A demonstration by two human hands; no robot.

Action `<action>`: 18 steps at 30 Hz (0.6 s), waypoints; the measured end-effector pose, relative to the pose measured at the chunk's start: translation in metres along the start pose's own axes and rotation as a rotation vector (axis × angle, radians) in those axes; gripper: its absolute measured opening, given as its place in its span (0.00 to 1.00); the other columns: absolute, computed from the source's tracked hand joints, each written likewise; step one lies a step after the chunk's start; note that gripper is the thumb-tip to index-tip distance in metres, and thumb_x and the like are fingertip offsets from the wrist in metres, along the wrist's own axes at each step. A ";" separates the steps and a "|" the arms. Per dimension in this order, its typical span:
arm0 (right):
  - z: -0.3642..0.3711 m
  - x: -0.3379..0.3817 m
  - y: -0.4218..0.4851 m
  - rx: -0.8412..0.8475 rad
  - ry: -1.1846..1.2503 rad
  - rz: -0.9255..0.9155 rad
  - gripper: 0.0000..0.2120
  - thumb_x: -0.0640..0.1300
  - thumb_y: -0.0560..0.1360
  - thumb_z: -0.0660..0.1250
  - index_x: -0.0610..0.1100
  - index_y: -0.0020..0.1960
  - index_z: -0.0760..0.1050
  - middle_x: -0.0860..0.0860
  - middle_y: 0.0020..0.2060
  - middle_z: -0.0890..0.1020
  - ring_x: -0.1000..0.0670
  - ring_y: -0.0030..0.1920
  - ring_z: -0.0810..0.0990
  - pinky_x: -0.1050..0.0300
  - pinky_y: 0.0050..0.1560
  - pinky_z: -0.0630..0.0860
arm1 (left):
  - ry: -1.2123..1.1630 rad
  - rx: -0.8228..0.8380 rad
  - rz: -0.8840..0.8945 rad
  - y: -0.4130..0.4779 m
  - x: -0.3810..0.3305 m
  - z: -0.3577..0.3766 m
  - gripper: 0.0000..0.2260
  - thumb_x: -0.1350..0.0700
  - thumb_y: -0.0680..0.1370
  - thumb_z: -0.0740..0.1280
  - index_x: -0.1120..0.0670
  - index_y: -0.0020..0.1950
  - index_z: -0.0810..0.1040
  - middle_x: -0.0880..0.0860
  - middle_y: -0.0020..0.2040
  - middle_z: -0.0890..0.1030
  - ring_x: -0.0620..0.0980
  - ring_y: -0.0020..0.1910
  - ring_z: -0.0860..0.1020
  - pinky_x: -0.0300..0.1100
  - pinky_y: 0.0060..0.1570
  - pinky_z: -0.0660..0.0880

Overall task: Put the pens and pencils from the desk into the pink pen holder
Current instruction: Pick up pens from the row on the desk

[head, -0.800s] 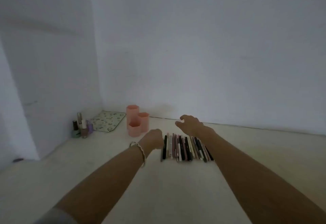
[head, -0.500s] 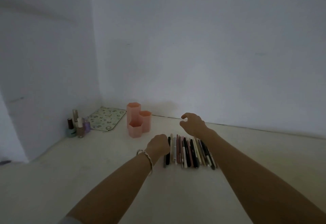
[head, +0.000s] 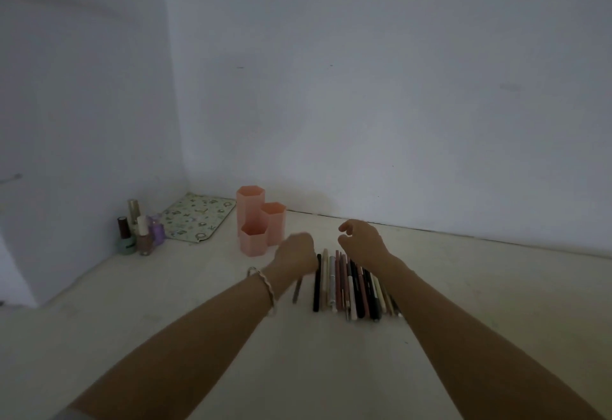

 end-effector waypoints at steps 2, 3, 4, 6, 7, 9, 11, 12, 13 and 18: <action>0.008 0.005 0.004 0.023 -0.044 0.004 0.13 0.41 0.75 0.62 0.40 0.57 0.78 0.46 0.53 0.82 0.46 0.53 0.80 0.49 0.58 0.76 | -0.073 -0.094 0.047 0.005 0.003 -0.033 0.10 0.59 0.74 0.68 0.55 0.51 0.69 0.53 0.45 0.76 0.49 0.41 0.76 0.38 0.36 0.71; 0.013 0.009 0.005 0.041 -0.082 0.005 0.11 0.41 0.75 0.62 0.38 0.53 0.80 0.45 0.49 0.83 0.45 0.51 0.80 0.50 0.55 0.77 | -0.145 -0.126 0.073 0.008 0.005 -0.048 0.15 0.58 0.74 0.69 0.55 0.57 0.68 0.53 0.47 0.76 0.49 0.42 0.77 0.41 0.39 0.74; 0.019 0.013 0.006 0.057 -0.133 0.008 0.09 0.41 0.74 0.63 0.37 0.47 0.80 0.45 0.44 0.83 0.45 0.49 0.80 0.52 0.52 0.78 | -0.227 -0.148 0.095 0.010 0.007 -0.060 0.23 0.58 0.74 0.69 0.56 0.66 0.66 0.54 0.50 0.77 0.52 0.45 0.78 0.46 0.45 0.77; 0.033 0.020 0.006 0.067 -0.250 0.002 0.10 0.42 0.73 0.63 0.40 0.34 0.71 0.48 0.35 0.77 0.46 0.44 0.76 0.56 0.45 0.73 | -0.372 -0.206 0.131 0.011 0.012 -0.077 0.33 0.60 0.74 0.69 0.56 0.76 0.58 0.57 0.53 0.77 0.55 0.49 0.79 0.52 0.51 0.78; 0.040 0.023 0.007 0.057 -0.310 -0.009 0.13 0.43 0.73 0.63 0.42 0.31 0.66 0.49 0.33 0.74 0.47 0.43 0.74 0.56 0.44 0.70 | -0.414 -0.253 0.143 0.012 0.015 -0.083 0.33 0.60 0.74 0.69 0.55 0.77 0.58 0.57 0.52 0.77 0.55 0.48 0.79 0.50 0.48 0.79; 0.051 0.025 0.006 0.026 -0.416 -0.033 0.15 0.47 0.74 0.63 0.44 0.32 0.63 0.49 0.35 0.72 0.47 0.44 0.71 0.55 0.45 0.67 | -0.462 -0.358 0.132 0.014 0.022 -0.091 0.32 0.61 0.74 0.69 0.53 0.76 0.61 0.56 0.52 0.76 0.51 0.44 0.78 0.43 0.42 0.79; 0.061 0.026 0.007 0.017 -0.471 -0.049 0.15 0.52 0.74 0.65 0.44 0.37 0.67 0.49 0.39 0.73 0.46 0.48 0.72 0.54 0.48 0.67 | -0.511 -0.434 0.113 0.018 0.030 -0.095 0.32 0.61 0.73 0.69 0.51 0.75 0.62 0.54 0.53 0.76 0.52 0.46 0.79 0.46 0.46 0.80; 0.065 0.026 0.007 0.020 -0.489 -0.055 0.14 0.54 0.74 0.65 0.44 0.39 0.69 0.48 0.41 0.73 0.46 0.50 0.73 0.53 0.49 0.67 | -0.536 -0.453 0.109 0.019 0.034 -0.096 0.32 0.61 0.73 0.69 0.50 0.75 0.62 0.54 0.53 0.76 0.53 0.47 0.80 0.50 0.49 0.80; 0.070 0.028 0.008 0.023 -0.505 -0.064 0.14 0.54 0.75 0.64 0.44 0.41 0.70 0.48 0.43 0.75 0.45 0.51 0.73 0.53 0.50 0.67 | -0.565 -0.465 0.112 0.019 0.038 -0.097 0.31 0.61 0.74 0.69 0.48 0.74 0.62 0.54 0.53 0.76 0.53 0.46 0.81 0.50 0.48 0.81; 0.072 0.038 0.018 0.004 -0.127 0.039 0.16 0.51 0.74 0.64 0.44 0.33 0.66 0.48 0.35 0.76 0.47 0.40 0.75 0.56 0.42 0.70 | -0.798 -0.694 0.150 0.020 0.056 -0.121 0.28 0.65 0.75 0.67 0.48 0.72 0.65 0.54 0.50 0.78 0.50 0.41 0.81 0.39 0.34 0.80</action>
Point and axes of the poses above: each hand's wrist, its own y-axis towards the middle knuckle, its own z-axis out of the palm, x = y × z, the point moved 2 cm from there along y, towards the middle knuckle
